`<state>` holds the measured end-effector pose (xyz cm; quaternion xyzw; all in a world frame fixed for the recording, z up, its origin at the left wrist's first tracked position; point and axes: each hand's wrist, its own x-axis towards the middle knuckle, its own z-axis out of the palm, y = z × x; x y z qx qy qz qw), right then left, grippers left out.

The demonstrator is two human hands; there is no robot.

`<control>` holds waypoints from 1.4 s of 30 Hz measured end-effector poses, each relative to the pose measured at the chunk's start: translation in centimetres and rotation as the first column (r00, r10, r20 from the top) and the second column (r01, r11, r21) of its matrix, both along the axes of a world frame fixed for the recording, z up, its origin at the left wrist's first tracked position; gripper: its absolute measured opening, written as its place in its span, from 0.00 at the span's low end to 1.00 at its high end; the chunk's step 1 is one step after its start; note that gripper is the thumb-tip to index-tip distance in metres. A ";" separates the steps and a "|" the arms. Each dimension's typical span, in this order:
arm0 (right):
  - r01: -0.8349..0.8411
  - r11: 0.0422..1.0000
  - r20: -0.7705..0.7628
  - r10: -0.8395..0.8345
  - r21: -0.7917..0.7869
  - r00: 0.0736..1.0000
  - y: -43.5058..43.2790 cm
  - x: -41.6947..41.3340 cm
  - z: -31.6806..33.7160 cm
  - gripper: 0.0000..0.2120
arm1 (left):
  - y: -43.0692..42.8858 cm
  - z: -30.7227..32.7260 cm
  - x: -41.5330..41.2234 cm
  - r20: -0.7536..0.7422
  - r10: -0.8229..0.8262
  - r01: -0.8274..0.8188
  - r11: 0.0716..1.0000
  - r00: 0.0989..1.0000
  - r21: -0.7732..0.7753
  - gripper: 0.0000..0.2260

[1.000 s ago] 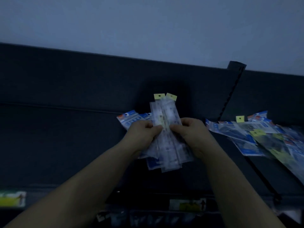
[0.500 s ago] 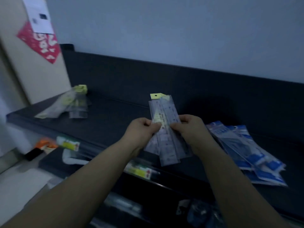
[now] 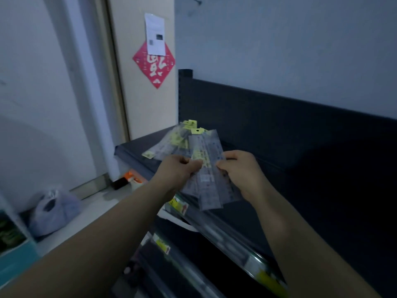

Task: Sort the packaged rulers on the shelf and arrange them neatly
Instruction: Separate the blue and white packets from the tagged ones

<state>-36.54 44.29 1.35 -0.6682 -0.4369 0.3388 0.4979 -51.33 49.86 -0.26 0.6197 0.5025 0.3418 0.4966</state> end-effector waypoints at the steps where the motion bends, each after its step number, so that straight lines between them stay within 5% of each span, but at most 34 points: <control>1: -0.018 1.000 0.011 0.018 0.001 1.000 1.3 -0.2 0.1 0.05 | 1.1 0.1 -0.3 -0.014 0.028 -0.028 1.000 1.000 0.011 0.17; 7: -0.075 0.997 0.066 0.074 0.014 0.995 8.9 -0.5 0.3 0.12 | 8.4 0.6 -0.6 -0.113 0.110 -0.100 0.991 0.987 0.090 0.17; 18: -0.039 0.998 0.110 0.044 -0.050 0.993 19.2 -1.2 -1.7 0.08 | 19.6 -1.1 -0.8 -0.225 0.126 -0.092 0.984 0.966 0.155 0.16; 30: 0.174 0.968 0.565 -0.044 -0.179 0.824 23.0 -2.0 -4.4 0.10 | 26.0 -3.4 -2.0 -0.613 0.014 0.212 0.932 0.790 0.294 0.16; 37: 0.266 0.940 0.603 -0.086 -0.215 0.793 22.2 -2.0 -4.3 0.23 | 26.2 -2.7 -2.6 -0.706 0.107 0.421 0.736 0.700 0.530 0.21; 42: 0.295 0.945 0.672 -0.128 -0.140 0.729 19.5 -2.2 -2.8 0.27 | 24.8 -1.0 -1.4 -0.668 -0.043 0.556 0.595 0.743 0.580 0.18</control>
